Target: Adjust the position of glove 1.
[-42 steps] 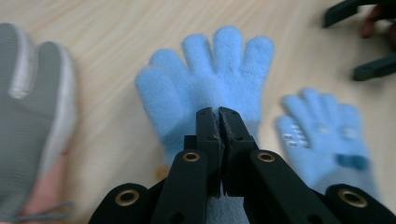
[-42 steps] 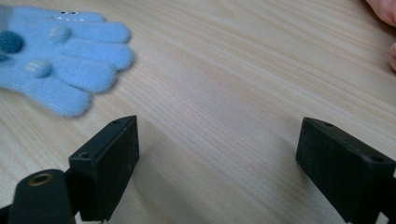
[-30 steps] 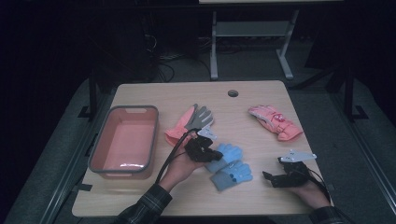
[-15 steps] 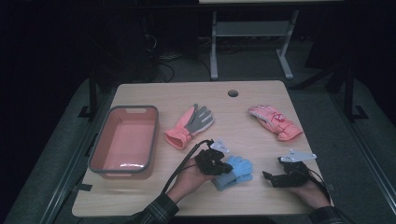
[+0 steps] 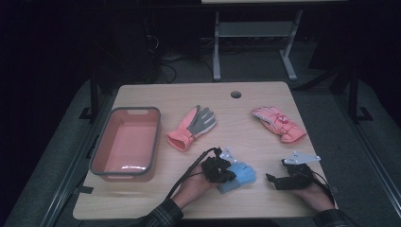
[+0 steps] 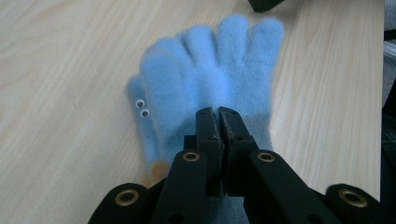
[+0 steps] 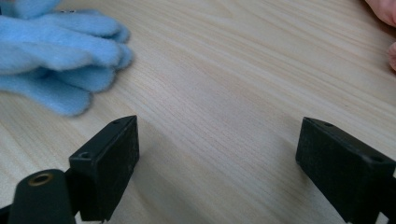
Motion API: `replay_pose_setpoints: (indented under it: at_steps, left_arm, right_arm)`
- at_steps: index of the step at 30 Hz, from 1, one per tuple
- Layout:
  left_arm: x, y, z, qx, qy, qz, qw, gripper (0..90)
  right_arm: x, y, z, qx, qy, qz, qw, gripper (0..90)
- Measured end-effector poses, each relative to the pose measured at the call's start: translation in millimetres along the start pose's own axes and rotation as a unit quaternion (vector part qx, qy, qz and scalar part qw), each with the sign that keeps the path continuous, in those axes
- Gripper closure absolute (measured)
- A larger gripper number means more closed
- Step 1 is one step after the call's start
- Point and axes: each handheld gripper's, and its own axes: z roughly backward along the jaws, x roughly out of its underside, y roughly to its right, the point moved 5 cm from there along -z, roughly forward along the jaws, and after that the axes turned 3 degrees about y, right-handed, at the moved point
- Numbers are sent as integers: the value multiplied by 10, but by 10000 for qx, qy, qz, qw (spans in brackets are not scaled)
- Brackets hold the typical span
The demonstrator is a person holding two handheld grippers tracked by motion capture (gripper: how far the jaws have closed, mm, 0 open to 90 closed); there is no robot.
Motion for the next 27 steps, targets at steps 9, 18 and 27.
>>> replay_pose_setpoints:
  at_steps: [9,18,27]
  left_arm:
    - [102,-34,117,36,-28,20,10000,844]
    - [14,15,154,-139,149,-58,9998,382]
    - [32,-37,-10,-343,-62,-8,9994,221]
  right_arm:
    - [-1,1,0,0,4,8,10000,128]
    - [-1,0,-1,-1,5,1,10000,128]
    - [-1,0,0,2,1,-4,10000,128]
